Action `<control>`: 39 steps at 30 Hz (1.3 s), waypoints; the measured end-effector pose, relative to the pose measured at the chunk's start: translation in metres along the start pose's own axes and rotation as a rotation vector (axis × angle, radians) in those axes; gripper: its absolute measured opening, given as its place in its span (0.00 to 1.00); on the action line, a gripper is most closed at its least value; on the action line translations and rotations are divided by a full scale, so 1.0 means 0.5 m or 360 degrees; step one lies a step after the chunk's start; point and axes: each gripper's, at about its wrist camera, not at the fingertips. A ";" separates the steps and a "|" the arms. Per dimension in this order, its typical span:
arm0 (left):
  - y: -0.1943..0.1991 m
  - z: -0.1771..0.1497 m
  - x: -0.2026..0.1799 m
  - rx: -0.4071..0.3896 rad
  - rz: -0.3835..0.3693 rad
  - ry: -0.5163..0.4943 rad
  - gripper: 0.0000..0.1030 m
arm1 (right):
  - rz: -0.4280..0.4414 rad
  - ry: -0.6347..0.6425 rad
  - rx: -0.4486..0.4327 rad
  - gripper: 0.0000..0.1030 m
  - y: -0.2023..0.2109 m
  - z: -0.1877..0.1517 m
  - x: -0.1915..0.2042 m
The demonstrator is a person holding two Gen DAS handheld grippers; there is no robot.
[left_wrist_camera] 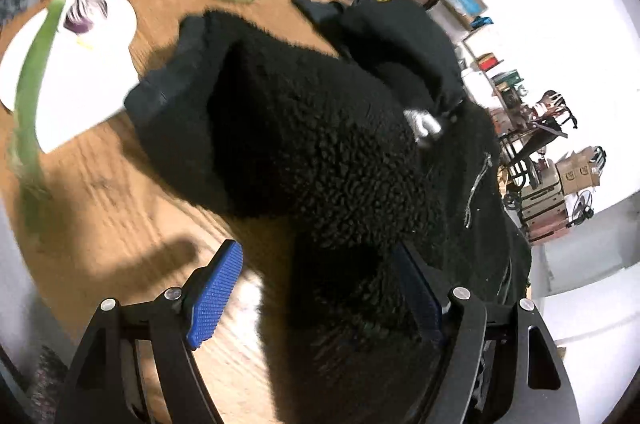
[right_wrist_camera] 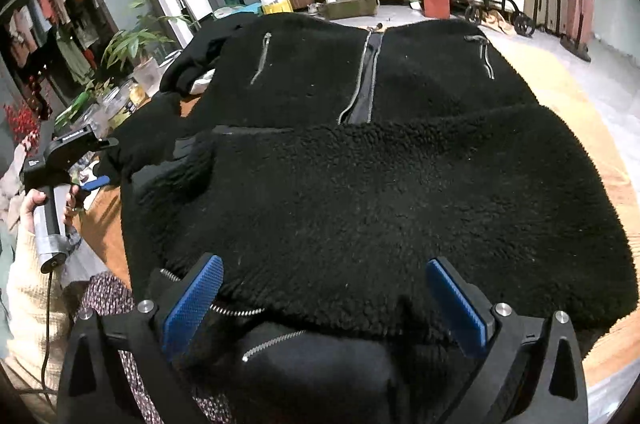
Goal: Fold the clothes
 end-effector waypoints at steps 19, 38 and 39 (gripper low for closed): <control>0.186 -0.165 -0.477 -0.0512 -0.0108 -0.1403 0.15 | 0.0152 -0.0221 -0.0089 1.00 0.054 0.023 -0.053; 0.222 -0.207 -0.277 0.0092 -0.0445 -0.1019 0.77 | -0.0010 -0.0268 -0.0067 1.00 0.048 0.047 -0.065; 0.205 -0.183 -0.236 0.0107 -0.0274 -0.0889 0.77 | -0.0003 -0.0256 -0.0051 1.00 0.039 0.048 -0.058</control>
Point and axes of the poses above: each gripper's, at about its wrist camera, not at the fingertips, and y roughly against the way its jaws point, x to its left, z to its top, and after that the axes turned 11 degrees about -y, right-handed
